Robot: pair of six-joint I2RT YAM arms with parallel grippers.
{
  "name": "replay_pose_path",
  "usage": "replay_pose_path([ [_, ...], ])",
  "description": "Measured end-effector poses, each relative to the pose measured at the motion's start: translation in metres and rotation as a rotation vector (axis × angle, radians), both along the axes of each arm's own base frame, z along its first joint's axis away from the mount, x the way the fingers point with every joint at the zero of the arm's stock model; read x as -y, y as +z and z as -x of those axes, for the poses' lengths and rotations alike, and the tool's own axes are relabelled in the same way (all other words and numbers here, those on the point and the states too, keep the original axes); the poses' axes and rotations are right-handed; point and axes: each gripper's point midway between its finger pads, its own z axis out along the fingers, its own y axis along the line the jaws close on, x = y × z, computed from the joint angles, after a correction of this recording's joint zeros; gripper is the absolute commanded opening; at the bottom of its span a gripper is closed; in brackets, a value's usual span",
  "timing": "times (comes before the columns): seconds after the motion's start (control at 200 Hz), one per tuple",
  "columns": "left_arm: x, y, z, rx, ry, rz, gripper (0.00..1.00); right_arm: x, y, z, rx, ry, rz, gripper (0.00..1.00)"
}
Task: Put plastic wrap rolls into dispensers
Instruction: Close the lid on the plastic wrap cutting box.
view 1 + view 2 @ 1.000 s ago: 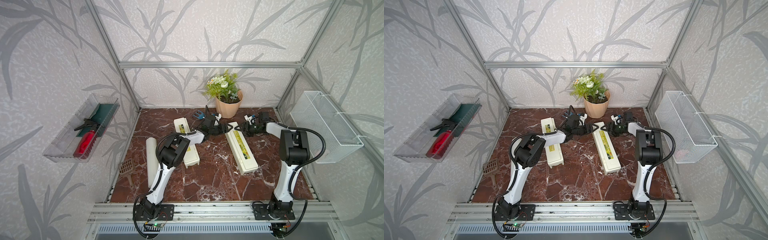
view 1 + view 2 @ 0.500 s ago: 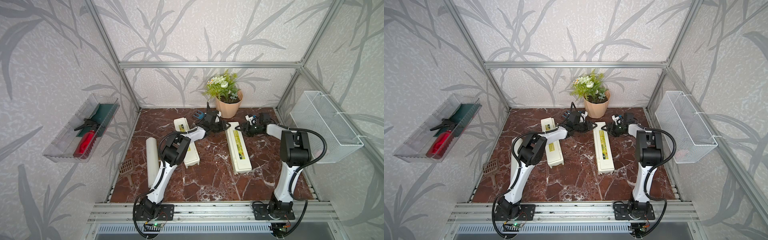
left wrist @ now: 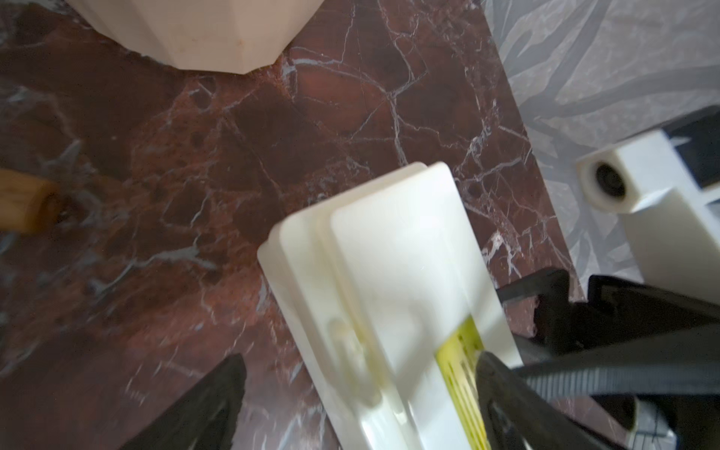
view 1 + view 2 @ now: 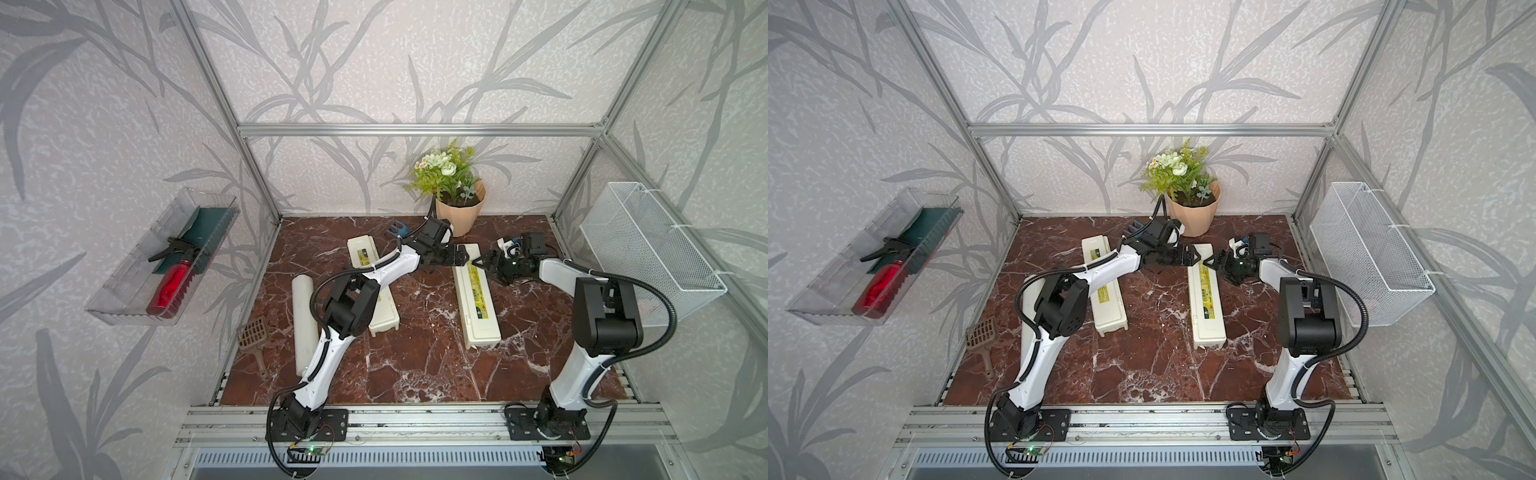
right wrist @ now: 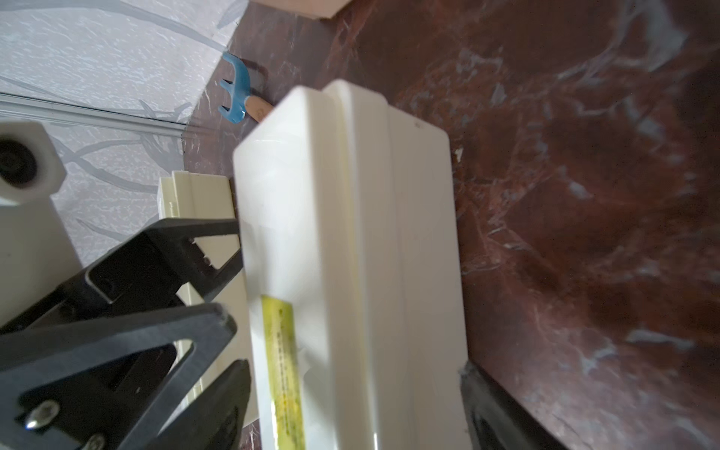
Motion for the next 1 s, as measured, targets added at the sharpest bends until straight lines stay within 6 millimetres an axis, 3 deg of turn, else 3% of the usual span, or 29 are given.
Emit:
replay_pose_path([
  [0.135,0.001,0.039,0.028,0.054,0.007,-0.071,0.92,0.009,0.007,0.024,0.023,-0.039,-0.002,0.9],
  [0.315,0.021,0.064,0.07,0.076,0.002,-0.152,0.9,0.023,-0.025,0.068,-0.059,-0.1,-0.037,0.75],
  [0.54,0.036,0.051,0.106,0.027,0.021,-0.258,0.89,0.046,-0.024,0.093,-0.02,-0.174,-0.065,0.69],
  [0.845,0.031,0.009,0.116,-0.056,0.054,-0.377,0.88,0.055,-0.018,0.11,0.004,-0.198,0.005,0.67],
  [1.0,0.033,0.004,0.116,-0.078,0.075,-0.389,0.88,0.052,-0.039,0.118,-0.059,-0.168,0.037,0.62],
])
